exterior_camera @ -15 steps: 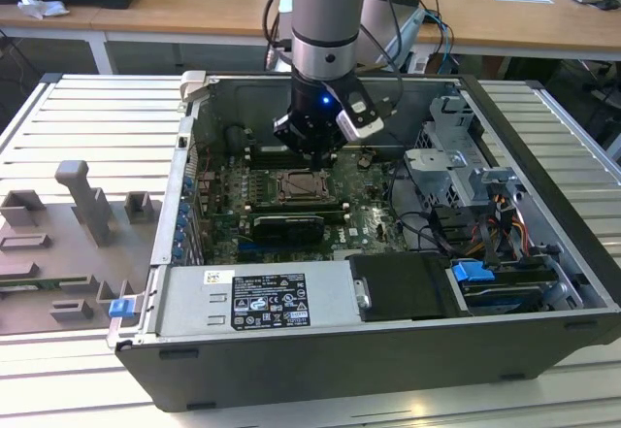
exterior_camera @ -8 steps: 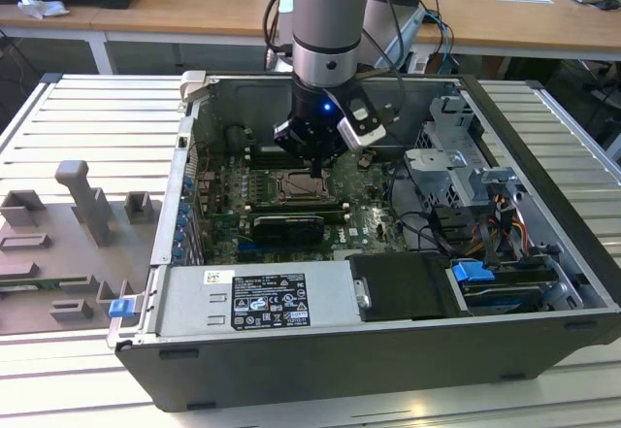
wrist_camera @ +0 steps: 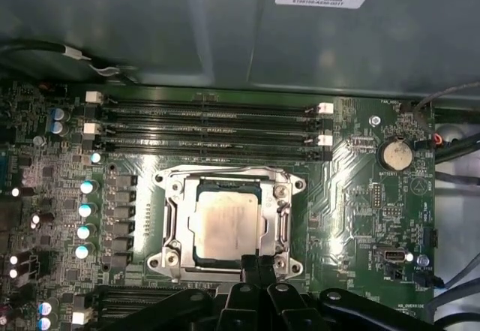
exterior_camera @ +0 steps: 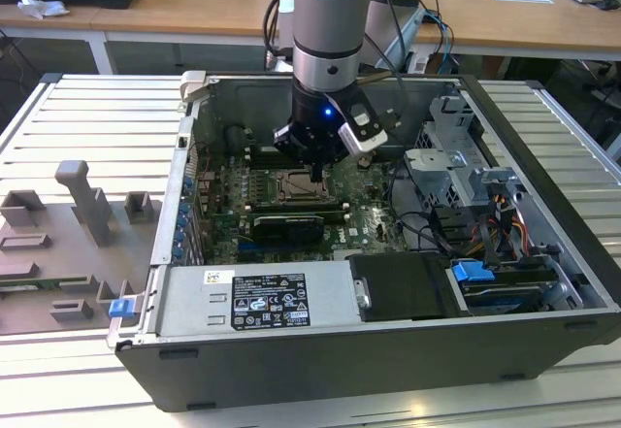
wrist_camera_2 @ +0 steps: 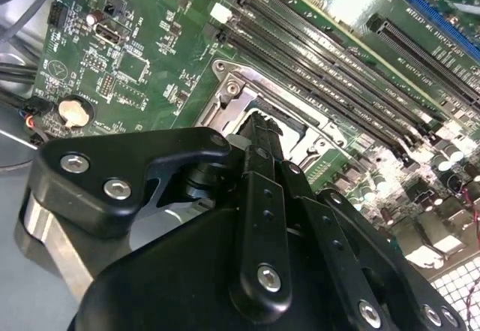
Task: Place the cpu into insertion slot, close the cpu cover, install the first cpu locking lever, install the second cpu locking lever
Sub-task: 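Install the second cpu locking lever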
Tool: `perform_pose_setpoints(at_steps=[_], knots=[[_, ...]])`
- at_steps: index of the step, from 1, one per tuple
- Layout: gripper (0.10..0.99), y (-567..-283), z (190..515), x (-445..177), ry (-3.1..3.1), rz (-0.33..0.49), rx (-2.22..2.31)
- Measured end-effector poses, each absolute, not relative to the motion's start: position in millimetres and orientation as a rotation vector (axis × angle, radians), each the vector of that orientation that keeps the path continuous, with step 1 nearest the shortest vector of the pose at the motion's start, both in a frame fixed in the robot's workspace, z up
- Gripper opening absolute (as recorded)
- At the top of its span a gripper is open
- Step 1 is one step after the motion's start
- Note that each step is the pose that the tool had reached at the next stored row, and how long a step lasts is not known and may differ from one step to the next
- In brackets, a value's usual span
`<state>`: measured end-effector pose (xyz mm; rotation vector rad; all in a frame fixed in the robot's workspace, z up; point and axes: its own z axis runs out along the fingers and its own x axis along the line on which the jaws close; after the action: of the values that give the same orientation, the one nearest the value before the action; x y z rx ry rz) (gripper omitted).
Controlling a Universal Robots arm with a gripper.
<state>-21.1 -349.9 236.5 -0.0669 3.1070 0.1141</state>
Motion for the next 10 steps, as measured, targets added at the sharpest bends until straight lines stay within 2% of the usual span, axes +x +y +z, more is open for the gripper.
perform_pose_setpoints(at_steps=[10], knots=[[0.106, -366.3, 233.9, -21.6, 3.114, 0.116, -0.066]])
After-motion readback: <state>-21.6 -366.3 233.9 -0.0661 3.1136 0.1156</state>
